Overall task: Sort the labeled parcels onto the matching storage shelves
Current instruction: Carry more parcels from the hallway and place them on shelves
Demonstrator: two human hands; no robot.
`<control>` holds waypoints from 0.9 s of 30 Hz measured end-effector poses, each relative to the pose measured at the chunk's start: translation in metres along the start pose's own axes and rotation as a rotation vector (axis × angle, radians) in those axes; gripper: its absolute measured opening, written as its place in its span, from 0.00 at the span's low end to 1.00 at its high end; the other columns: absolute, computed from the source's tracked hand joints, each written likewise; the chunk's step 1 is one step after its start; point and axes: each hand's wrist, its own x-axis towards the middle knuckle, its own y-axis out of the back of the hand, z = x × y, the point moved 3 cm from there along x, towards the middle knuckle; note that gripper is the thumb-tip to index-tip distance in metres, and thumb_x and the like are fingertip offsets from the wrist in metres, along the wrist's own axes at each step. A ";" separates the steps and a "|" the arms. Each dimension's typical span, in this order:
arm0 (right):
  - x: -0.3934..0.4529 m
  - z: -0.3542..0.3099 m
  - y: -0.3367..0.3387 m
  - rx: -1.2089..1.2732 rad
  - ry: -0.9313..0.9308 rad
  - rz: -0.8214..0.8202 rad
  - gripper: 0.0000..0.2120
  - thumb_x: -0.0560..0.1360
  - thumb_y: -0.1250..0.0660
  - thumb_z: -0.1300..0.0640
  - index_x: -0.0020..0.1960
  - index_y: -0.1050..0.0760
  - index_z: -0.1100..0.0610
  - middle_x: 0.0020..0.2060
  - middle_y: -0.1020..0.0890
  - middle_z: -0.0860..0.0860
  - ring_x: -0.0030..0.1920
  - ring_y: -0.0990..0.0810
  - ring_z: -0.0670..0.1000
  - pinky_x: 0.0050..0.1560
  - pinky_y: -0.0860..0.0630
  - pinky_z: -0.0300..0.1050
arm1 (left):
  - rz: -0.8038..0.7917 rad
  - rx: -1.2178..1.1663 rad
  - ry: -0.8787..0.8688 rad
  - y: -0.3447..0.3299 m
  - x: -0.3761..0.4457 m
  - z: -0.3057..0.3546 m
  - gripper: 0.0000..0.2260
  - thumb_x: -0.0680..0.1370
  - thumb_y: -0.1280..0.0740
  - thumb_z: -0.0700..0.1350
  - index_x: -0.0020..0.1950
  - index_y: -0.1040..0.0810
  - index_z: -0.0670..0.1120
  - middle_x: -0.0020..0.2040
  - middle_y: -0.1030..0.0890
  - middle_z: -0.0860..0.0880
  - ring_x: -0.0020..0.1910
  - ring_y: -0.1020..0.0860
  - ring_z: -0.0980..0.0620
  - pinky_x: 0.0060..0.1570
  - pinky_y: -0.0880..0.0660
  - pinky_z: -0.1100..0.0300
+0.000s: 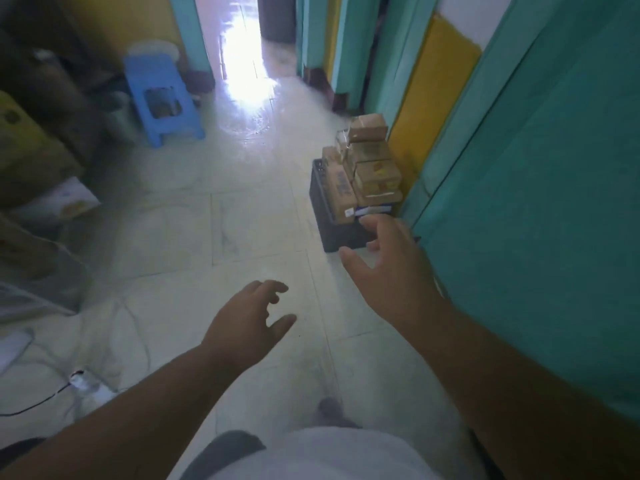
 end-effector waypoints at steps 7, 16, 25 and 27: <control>0.195 -0.024 -0.049 0.053 0.005 -0.006 0.21 0.77 0.32 0.46 0.66 0.32 0.50 0.63 0.26 0.49 0.59 0.23 0.49 0.51 0.20 0.42 | 0.050 -0.082 0.025 0.052 0.189 -0.042 0.22 0.76 0.29 0.57 0.68 0.27 0.55 0.55 0.23 0.55 0.45 0.22 0.58 0.46 0.22 0.60; 0.379 0.026 -0.022 -0.076 -0.244 0.240 0.22 0.75 0.29 0.48 0.65 0.28 0.54 0.57 0.25 0.50 0.51 0.27 0.46 0.39 0.39 0.26 | -0.159 0.043 -0.206 0.099 0.464 0.002 0.20 0.77 0.31 0.58 0.67 0.28 0.57 0.57 0.23 0.56 0.48 0.22 0.57 0.49 0.21 0.59; 0.556 0.144 -0.005 -0.104 -0.358 0.226 0.25 0.77 0.32 0.45 0.70 0.33 0.52 0.62 0.27 0.49 0.58 0.26 0.46 0.45 0.31 0.33 | -0.294 0.022 -0.238 0.042 0.691 0.082 0.18 0.77 0.30 0.54 0.66 0.28 0.58 0.54 0.24 0.58 0.48 0.23 0.57 0.40 0.22 0.63; 0.596 0.157 -0.003 -0.106 -0.396 0.216 0.26 0.77 0.33 0.45 0.71 0.33 0.51 0.63 0.27 0.50 0.58 0.26 0.46 0.48 0.30 0.37 | -0.344 0.071 -0.246 0.049 0.731 0.085 0.18 0.77 0.30 0.55 0.67 0.28 0.58 0.55 0.23 0.58 0.48 0.23 0.58 0.38 0.25 0.67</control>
